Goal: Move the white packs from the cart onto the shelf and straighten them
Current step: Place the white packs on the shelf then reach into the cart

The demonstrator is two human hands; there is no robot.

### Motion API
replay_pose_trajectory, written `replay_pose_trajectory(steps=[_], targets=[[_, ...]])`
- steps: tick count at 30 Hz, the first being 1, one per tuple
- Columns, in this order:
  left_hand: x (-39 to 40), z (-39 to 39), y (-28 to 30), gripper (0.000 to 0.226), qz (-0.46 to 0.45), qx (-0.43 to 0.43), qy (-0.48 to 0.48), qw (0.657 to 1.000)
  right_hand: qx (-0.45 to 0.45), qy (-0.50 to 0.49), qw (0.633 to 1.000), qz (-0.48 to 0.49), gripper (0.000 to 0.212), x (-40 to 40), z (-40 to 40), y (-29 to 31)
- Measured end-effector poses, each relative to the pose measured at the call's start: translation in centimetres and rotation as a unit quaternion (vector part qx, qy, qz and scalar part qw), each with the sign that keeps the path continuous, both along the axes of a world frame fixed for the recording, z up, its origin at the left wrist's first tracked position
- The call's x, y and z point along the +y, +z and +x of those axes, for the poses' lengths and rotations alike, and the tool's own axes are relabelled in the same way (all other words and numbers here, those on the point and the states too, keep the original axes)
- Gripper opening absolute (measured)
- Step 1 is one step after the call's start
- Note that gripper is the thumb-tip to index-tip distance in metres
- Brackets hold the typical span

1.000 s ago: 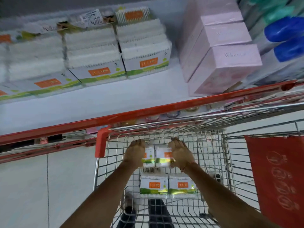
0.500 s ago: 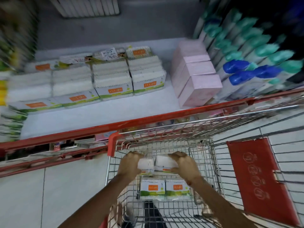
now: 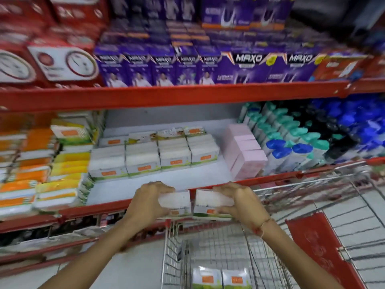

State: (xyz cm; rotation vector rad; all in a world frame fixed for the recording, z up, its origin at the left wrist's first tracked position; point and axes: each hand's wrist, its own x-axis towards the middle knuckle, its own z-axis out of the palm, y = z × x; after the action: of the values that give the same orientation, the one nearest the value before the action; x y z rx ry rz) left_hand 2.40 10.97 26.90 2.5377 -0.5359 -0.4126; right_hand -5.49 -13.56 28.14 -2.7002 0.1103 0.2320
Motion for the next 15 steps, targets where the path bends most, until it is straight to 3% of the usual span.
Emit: replay_pose_trajectory(steps=[8, 15], targets=[[8.1, 5.9, 2.9, 0.068, 0.029, -0.041, 0.054, 0.997, -0.048, 0.037, 0.998, 0.005, 0.068, 8.9, 8.5, 1.8], [14.1, 9.6, 1.1, 0.070, 0.073, -0.030, 0.084, 0.993, -0.029, 0.064, 0.998, 0.003, 0.064, 16.7, 13.9, -0.1]])
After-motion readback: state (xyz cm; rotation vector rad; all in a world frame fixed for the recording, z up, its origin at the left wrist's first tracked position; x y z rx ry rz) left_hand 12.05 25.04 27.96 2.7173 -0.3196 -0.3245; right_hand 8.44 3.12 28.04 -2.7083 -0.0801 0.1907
